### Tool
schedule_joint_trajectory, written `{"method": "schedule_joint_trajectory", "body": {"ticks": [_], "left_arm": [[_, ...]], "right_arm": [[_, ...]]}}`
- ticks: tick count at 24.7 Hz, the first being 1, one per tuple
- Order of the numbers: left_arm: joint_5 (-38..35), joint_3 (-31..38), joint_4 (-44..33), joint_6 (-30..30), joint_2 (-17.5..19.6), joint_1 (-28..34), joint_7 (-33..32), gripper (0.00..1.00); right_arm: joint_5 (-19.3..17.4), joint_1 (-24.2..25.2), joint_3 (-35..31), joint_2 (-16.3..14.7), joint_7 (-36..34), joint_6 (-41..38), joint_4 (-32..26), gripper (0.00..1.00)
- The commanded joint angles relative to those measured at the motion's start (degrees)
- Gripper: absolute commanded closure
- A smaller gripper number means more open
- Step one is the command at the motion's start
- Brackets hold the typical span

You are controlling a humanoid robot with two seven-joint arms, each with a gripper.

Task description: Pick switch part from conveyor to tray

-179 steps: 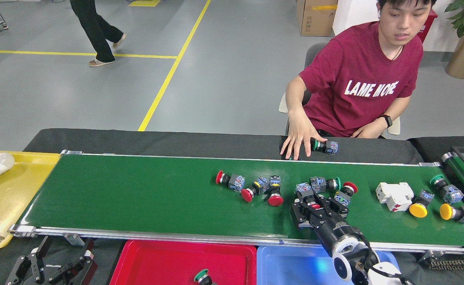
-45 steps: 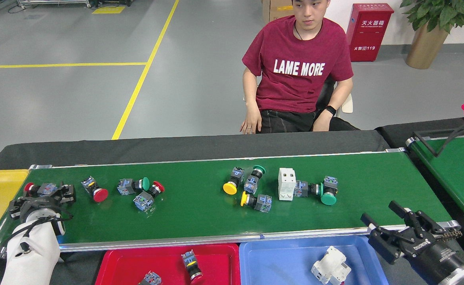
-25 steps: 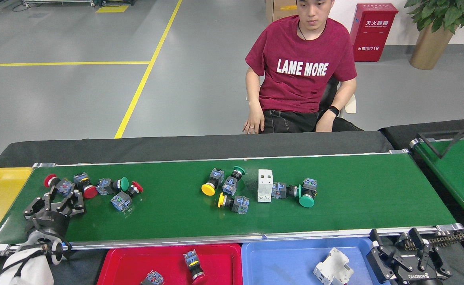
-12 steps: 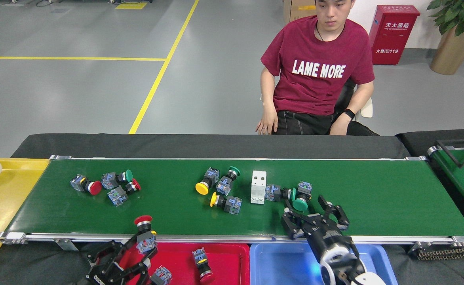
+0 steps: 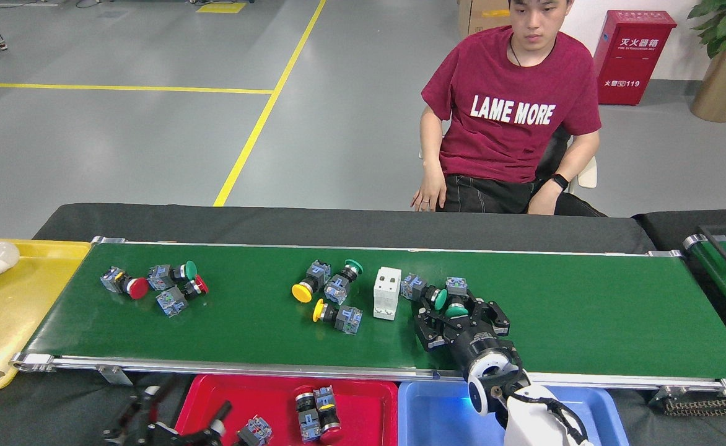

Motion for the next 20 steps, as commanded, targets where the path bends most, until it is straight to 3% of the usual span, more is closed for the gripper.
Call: {"method": "schedule_joint_trajectory", "body": {"ticks": [1,6,9,13,16,20], "left_arm": [[0.34,1.11,0.09,2.0,1.72,-0.13,0.31,0.0],[0.25,1.11,0.53,2.0,1.9,-0.48,0.31,0.0],[0.07,0.58,5.46,2.08,3.3,-4.26,-0.13,0.0],[0.07,1.37,18.81,2.87,6.55,-16.2,-5.75,0.0],[0.07,1.11,27.52,5.16,11.3,-21.57,-5.93,0.0],[0.07,0.5,35.87,6.21,14.99,-27.64,-5.93,0.0]], "right_arm": [[-0.14,-1.25,-0.48,-0.42,-1.33,-2.42,-0.43,0.97],[-1.55,-1.33,-0.57,-1.47,-1.24,-5.14,-1.31,0.97],[-1.64,-1.25,-0.84,-2.0,-1.24,-6.2,-2.98,0.96],[-2.25,3.06,-3.47,-2.79,-0.54,-11.73,-14.13,0.96],[-3.13,8.95,-3.65,-6.57,-0.01,-21.93,-23.37,0.95],[-3.04,14.84,-3.21,-6.92,0.43,-33.8,-27.94,0.89]]}}
